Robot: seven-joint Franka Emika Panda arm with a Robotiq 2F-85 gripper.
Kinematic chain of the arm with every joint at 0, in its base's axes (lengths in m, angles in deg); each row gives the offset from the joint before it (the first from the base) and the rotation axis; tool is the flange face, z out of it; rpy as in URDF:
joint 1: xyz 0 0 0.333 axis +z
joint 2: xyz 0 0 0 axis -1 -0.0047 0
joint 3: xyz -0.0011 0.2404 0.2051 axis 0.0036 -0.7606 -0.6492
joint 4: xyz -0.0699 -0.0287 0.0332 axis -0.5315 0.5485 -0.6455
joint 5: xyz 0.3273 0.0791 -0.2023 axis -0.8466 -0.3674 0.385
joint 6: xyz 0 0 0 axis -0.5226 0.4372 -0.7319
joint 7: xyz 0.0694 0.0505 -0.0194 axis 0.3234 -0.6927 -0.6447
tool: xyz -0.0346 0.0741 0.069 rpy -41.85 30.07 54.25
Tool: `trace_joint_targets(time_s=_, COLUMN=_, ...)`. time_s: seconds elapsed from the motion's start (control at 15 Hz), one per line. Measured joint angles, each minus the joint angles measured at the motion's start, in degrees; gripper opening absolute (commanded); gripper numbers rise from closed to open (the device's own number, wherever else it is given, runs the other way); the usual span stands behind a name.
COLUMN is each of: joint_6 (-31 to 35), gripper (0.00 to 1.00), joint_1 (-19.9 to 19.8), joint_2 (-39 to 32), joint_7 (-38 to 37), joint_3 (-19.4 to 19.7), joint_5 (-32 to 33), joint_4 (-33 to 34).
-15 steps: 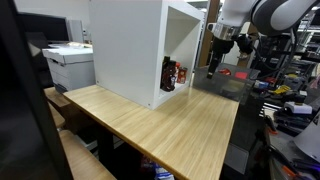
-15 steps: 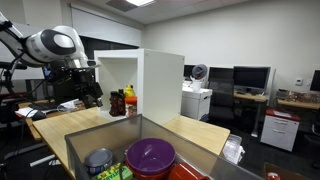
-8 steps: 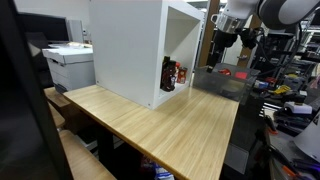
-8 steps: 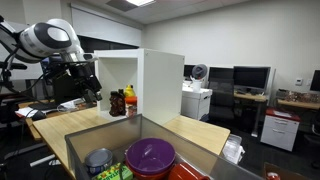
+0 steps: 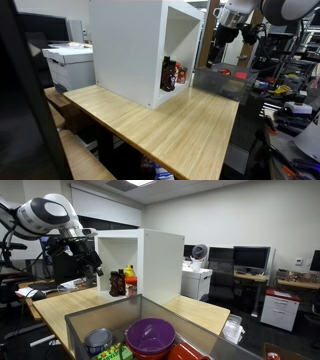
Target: Put the canned food in the white shelf
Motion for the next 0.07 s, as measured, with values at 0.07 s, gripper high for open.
trace_joint_targets(time_s=0.07, joint_6=0.00, gripper=1.00, joint_1=0.00, joint_2=0.00, joint_7=0.00, joint_3=0.00, joint_5=0.00, joint_4=0.00)
